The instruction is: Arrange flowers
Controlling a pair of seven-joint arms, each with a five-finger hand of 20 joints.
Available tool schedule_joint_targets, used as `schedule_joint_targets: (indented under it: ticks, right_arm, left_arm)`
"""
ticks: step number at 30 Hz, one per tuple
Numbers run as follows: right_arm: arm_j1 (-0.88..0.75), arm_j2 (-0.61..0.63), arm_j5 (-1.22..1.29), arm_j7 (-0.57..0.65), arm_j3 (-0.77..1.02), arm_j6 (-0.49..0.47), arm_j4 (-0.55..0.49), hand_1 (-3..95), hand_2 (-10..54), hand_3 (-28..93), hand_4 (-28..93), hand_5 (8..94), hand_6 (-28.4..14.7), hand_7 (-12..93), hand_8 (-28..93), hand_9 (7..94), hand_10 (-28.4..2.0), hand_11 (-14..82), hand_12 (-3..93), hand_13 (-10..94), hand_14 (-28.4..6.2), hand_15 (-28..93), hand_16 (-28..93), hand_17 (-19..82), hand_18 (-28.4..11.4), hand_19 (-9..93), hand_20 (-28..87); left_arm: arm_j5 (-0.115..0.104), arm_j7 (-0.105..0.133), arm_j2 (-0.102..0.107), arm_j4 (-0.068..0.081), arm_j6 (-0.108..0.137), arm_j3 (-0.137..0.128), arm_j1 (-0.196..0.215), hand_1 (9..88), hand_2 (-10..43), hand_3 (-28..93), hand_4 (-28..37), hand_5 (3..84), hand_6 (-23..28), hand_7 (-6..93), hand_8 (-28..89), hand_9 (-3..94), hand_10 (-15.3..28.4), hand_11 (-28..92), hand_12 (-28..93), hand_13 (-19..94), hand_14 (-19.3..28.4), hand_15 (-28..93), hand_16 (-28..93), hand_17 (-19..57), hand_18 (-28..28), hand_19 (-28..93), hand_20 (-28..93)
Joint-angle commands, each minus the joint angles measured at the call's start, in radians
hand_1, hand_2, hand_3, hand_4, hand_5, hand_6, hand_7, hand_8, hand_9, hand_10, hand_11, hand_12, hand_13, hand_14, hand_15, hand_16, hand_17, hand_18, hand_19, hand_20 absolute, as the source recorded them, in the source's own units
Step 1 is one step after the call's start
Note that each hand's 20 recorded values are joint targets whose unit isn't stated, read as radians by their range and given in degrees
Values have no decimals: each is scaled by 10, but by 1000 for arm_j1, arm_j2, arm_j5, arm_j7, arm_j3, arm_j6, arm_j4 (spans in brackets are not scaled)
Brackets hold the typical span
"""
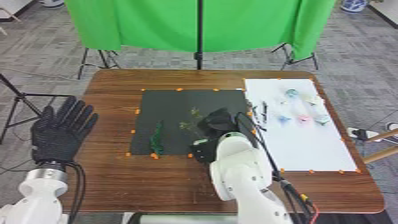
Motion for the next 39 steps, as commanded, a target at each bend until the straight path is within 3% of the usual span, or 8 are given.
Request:
schedule_joint_targets:
  ticks: [1, 9, 19, 31, 39]
  right_arm:
    - [-22, -82, -11, 33, -27, 26, 57, 604, -95, 705, -222, 706, -45, 417, 192, 772, -134, 379, 544, 680, -172, 780, 430, 446, -272, 932, 490]
    - [-19, -127, -47, 32, -43, 51, 110, 603, -95, 710, -228, 703, -46, 422, 189, 777, -130, 368, 539, 684, -172, 773, 423, 450, -272, 932, 480]
    - [-44, -125, -99, -1, -59, 25, 125, 601, -95, 718, -232, 698, -47, 430, 182, 779, -134, 357, 536, 683, -171, 768, 423, 449, -273, 932, 476]
    - [-44, -107, -103, -19, -74, 19, 115, 551, -95, 686, -216, 672, -60, 381, 161, 758, -148, 349, 513, 660, -186, 769, 421, 425, -282, 932, 461]
    - [-40, -58, -150, -73, -84, -55, 94, 533, -95, 694, -218, 679, -76, 272, 137, 749, -160, 375, 481, 655, -190, 773, 412, 420, -284, 932, 458]
  left_arm:
    - [10, -46, 20, 17, 20, 34, -25, 277, 157, 730, -283, 475, 77, 136, -81, 402, 140, 177, 129, 312, 144, 356, -36, 1, 119, 261, 148]
    - [12, -71, 35, 29, 26, 54, -49, 276, 157, 731, -283, 475, 78, 136, -81, 401, 141, 178, 129, 312, 144, 358, -36, 0, 120, 263, 149]
    - [5, -66, 35, 36, 18, 60, -60, 275, 157, 731, -283, 473, 78, 136, -81, 402, 141, 179, 129, 312, 144, 359, -37, 0, 119, 263, 148]
    - [-1, -50, 33, 26, 11, 47, -40, 276, 157, 732, -282, 473, 77, 138, -81, 401, 141, 179, 130, 313, 142, 358, -37, 0, 120, 262, 148]
    - [-6, -16, 24, 9, 2, 25, -11, 276, 156, 732, -283, 472, 78, 139, -81, 401, 140, 179, 130, 312, 143, 360, -37, -1, 121, 262, 148]
